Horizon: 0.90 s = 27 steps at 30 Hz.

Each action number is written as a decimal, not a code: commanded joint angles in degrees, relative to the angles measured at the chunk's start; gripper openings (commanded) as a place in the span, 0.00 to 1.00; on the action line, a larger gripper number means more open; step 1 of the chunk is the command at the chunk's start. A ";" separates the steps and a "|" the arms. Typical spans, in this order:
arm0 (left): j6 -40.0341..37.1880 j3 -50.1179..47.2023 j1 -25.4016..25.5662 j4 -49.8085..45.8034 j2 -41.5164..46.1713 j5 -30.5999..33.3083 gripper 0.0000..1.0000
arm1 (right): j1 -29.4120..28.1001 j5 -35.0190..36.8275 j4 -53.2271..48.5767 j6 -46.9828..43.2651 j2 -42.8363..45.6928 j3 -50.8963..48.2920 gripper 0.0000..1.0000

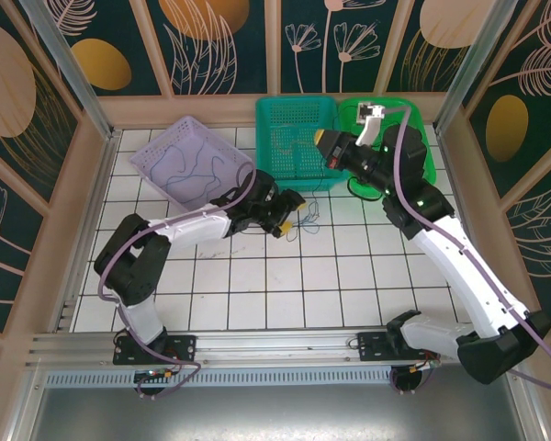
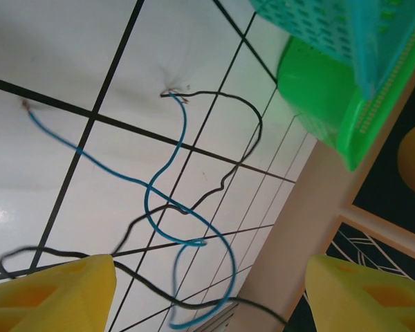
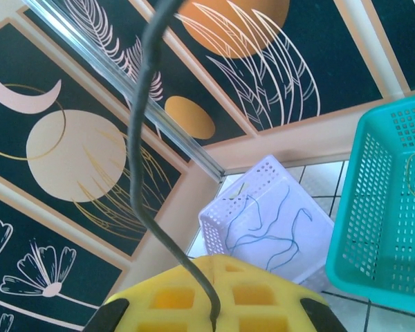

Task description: Untangle the cables

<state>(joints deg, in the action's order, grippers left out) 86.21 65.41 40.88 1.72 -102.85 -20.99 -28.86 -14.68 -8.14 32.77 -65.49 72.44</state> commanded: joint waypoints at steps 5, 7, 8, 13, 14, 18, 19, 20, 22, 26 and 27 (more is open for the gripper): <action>-3.57 2.73 0.34 -5.23 -0.19 0.27 0.69 | 1.59 -0.88 0.87 3.27 4.25 -7.20 0.00; -3.80 2.58 0.42 -5.50 -0.60 -0.24 0.66 | 1.92 -0.77 1.00 4.11 4.99 -8.19 0.00; -3.89 2.49 0.43 -5.58 -0.36 0.10 0.63 | 2.13 -0.66 0.79 4.37 5.16 -8.43 0.00; -14.80 5.62 0.69 -10.87 1.70 2.82 0.43 | 3.83 1.18 -0.57 7.11 4.97 -8.51 0.00; -18.49 6.33 0.84 -12.99 2.27 3.71 0.39 | 4.19 1.97 -0.98 7.98 4.71 -8.29 0.00; -30.59 3.41 2.62 -12.47 6.75 4.77 0.30 | 4.58 7.48 -2.90 12.09 4.00 -8.04 0.00; -32.42 2.43 3.22 -11.47 7.54 4.38 0.30 | 4.73 8.16 -2.98 13.29 3.89 -8.32 0.00; -33.96 0.95 3.90 -10.45 8.14 4.01 0.30 | 4.91 8.90 -3.19 14.63 3.64 -8.28 0.00; -35.82 -0.72 5.55 -8.53 8.64 3.77 0.34 | 4.94 9.94 -3.39 16.67 3.05 -8.12 0.00; -37.78 -0.84 9.89 -6.73 6.81 6.20 0.41 | 4.96 11.12 -4.66 19.50 1.89 -7.24 0.00; -37.97 -0.59 10.71 -6.65 6.01 7.04 0.42 | 4.93 11.08 -4.84 19.73 1.78 -7.10 0.00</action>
<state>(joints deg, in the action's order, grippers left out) 52.99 65.52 49.54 -6.63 -95.11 -16.43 -24.29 -5.80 -11.31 49.12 -63.22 64.20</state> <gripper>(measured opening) 0.414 0.055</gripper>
